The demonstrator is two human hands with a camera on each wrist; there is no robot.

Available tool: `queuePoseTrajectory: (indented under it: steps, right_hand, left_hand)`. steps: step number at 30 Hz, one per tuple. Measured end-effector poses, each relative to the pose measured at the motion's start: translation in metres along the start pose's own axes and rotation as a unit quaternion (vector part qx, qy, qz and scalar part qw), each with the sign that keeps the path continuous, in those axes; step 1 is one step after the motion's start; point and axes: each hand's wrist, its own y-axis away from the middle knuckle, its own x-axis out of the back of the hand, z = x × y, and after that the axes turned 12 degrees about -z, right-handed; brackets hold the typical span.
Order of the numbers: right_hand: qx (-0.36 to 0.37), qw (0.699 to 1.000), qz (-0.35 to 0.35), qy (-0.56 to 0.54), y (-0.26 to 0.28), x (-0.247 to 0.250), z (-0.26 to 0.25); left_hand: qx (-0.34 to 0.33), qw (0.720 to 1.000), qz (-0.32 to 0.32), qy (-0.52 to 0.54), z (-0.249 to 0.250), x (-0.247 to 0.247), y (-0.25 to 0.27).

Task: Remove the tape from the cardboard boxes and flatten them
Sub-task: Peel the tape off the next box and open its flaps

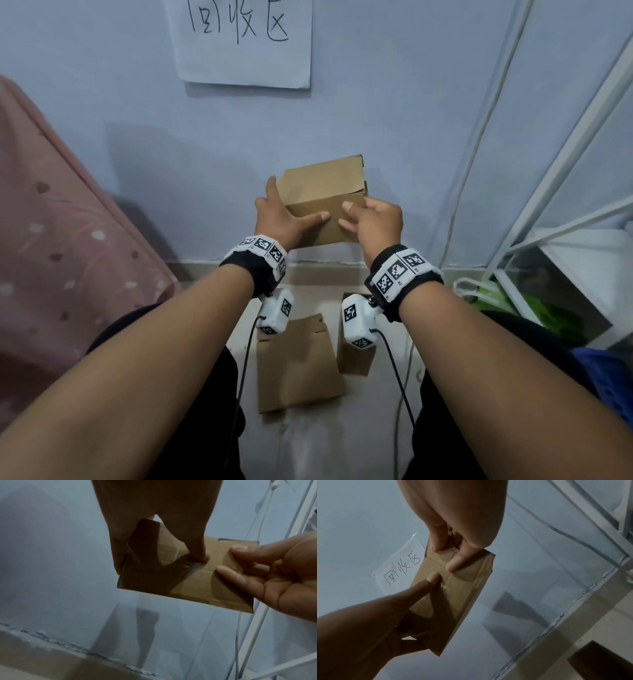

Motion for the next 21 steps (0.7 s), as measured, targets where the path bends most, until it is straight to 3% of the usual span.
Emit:
queuePoseTrajectory:
  steps: [8,15,21]
  right_hand:
    - [-0.02,0.999,-0.018,-0.031,-0.026,-0.007,-0.003]
    - [-0.029,0.996,-0.038,-0.081,-0.027,0.002,-0.014]
    - [-0.02,0.992,-0.064,-0.103,-0.025,-0.001,-0.028]
  left_hand:
    - [-0.018,0.999,-0.019,-0.045,0.009,0.021,-0.03]
    - [-0.078,0.997,-0.02,-0.015,0.01,0.014,-0.031]
    - [-0.108,0.993,0.048,-0.018,0.018,0.009,-0.027]
